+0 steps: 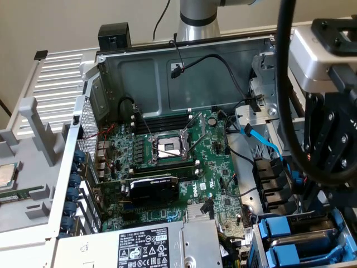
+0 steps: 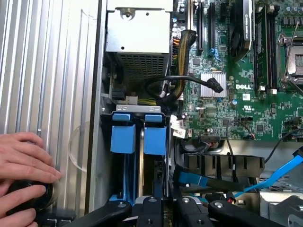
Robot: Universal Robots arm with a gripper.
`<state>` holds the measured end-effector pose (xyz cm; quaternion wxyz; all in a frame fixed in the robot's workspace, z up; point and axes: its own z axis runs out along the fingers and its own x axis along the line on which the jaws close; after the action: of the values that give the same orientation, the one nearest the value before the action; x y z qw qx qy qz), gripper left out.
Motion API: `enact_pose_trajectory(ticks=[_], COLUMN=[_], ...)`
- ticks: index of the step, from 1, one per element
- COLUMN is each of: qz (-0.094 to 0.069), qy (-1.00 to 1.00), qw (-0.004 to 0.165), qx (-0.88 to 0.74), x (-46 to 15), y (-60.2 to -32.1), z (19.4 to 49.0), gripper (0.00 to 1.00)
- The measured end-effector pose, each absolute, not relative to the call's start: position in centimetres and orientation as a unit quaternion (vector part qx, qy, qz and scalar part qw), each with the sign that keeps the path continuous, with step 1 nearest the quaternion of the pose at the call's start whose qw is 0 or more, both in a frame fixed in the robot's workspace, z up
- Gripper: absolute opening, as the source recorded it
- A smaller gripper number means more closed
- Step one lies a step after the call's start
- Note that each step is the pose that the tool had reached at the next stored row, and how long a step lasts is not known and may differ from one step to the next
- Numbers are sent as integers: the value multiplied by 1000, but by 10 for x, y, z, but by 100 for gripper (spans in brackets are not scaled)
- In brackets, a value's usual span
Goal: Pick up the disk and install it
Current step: 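Insert the first disk wire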
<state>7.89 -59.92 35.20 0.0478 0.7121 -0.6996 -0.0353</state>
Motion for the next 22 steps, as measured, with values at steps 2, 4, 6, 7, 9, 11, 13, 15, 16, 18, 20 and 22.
enact_pose_trajectory(ticks=[2,4,6,7,9,11,13,15,16,18,20,22], qz=[-35,-34,-33,-33,-33,-33,-34,-34,-35,-37,-37,-35], qy=[-700,-701,-703,-703,-705,-708,-708,-710,-713,-718,-718,-718], qw=[48,52,55,56,57,57,57,58,58,59,60,62], qx=[712,710,709,708,706,704,703,700,698,693,692,692], x=[79,80,80,81,82,83,83,83,83,83,83,83], y=[-599,-599,-599,-599,-599,-599,-599,-599,-599,-598,-597,-595], z=[352,351,350,350,350,350,350,350,349,349,348,349], gripper=[17,17,17,17,17,17,17,17,17,17,17,17])
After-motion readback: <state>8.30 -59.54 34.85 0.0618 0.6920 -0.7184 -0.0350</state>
